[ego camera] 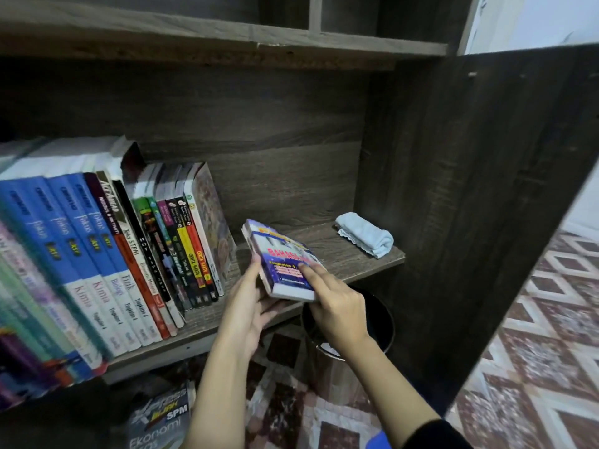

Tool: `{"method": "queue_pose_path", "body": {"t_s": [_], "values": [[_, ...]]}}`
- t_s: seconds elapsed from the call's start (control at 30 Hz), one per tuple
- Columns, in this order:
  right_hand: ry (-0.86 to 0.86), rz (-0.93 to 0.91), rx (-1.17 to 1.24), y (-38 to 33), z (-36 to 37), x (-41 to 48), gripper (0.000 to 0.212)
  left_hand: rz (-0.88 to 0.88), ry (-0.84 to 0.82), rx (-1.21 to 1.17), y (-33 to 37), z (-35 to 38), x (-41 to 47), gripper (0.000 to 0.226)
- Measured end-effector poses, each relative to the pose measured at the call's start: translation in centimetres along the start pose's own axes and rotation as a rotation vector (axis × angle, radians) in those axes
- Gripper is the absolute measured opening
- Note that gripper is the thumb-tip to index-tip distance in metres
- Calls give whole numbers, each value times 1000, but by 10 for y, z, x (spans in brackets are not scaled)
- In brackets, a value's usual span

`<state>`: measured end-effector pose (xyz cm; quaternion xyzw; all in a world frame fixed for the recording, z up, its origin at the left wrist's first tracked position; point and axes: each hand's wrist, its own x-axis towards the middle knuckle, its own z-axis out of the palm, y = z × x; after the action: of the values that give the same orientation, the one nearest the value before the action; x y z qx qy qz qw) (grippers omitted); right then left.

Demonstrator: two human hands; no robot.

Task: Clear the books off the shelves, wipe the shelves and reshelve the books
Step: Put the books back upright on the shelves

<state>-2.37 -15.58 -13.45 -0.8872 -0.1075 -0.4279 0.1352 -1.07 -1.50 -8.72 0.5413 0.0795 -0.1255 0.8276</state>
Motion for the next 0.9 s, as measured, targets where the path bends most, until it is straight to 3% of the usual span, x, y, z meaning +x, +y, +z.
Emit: {"method": "queue_pose_path", "body": {"t_s": [0.13, 0.23, 0.47, 0.7, 0.9], "values": [[118, 147, 143, -4, -6, 10, 61, -40, 60, -33, -6, -1, 5, 42], [178, 404, 416, -17, -10, 17, 57, -147, 67, -35, -17, 2, 8, 40], [280, 1015, 812, -37, -5, 34, 13, -138, -3, -163, -24, 19, 5, 26], [477, 1539, 1187, -34, 17, 30, 20, -87, 61, -136, -32, 18, 8, 26], [631, 1697, 1288, -29, 31, 24, 33, -38, 89, 24, -36, 24, 10, 24]]}}
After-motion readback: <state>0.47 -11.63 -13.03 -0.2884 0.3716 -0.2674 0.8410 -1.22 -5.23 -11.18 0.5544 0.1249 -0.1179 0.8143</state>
